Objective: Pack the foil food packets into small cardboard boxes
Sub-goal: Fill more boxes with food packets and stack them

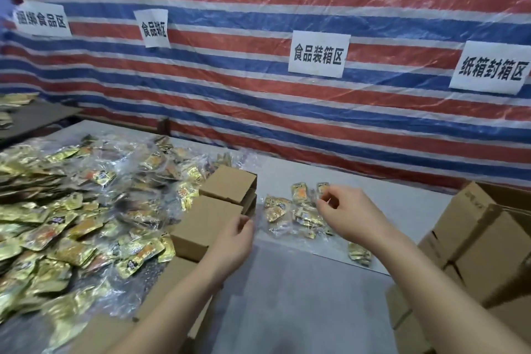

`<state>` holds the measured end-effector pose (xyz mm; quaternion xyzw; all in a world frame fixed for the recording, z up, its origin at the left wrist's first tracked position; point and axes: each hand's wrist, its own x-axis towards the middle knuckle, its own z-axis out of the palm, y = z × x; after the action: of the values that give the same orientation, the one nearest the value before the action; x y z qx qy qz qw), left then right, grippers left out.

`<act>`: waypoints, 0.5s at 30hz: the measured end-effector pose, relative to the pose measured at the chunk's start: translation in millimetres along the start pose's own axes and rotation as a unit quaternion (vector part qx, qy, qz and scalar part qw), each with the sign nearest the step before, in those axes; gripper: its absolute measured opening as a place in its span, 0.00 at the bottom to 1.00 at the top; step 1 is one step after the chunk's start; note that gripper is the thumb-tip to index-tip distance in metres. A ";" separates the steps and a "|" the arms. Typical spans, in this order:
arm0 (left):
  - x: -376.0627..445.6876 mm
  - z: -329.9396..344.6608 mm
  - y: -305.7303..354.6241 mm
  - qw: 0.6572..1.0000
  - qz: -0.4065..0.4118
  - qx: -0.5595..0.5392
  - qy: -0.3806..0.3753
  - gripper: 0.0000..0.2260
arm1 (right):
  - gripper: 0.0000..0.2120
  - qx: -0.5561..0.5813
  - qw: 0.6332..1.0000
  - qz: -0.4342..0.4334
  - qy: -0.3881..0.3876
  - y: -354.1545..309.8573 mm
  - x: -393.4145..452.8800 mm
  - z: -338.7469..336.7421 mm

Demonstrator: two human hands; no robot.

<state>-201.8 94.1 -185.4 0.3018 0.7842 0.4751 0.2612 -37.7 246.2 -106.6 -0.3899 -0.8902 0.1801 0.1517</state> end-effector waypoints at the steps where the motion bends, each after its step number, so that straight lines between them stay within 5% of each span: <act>1: 2.7 -10.5 -14.8 1.000 -0.009 0.024 0.006 0.08 | 0.10 -0.002 1.000 -0.001 -0.011 -6.6 2.3 14.8; 5: -5.2 -42.8 -84.8 0.994 -0.044 0.092 0.033 0.12 | 0.09 0.010 0.994 -0.014 -0.112 -35.3 -2.8 98.4; 9: -35.3 -58.6 -163.1 0.946 -0.081 0.311 0.041 0.26 | 0.09 0.009 0.968 -0.044 -0.246 -69.9 -32.4 198.2; 15: -87.7 -59.0 -234.5 0.888 -0.175 0.425 0.010 0.44 | 0.35 -0.039 0.918 -0.151 -0.366 -108.4 -80.0 290.0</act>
<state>-236.0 -89.7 -362.0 0.2370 0.9538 0.0457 0.1787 -174.1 59.1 -327.2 -0.1636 -0.9382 0.2502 -0.1744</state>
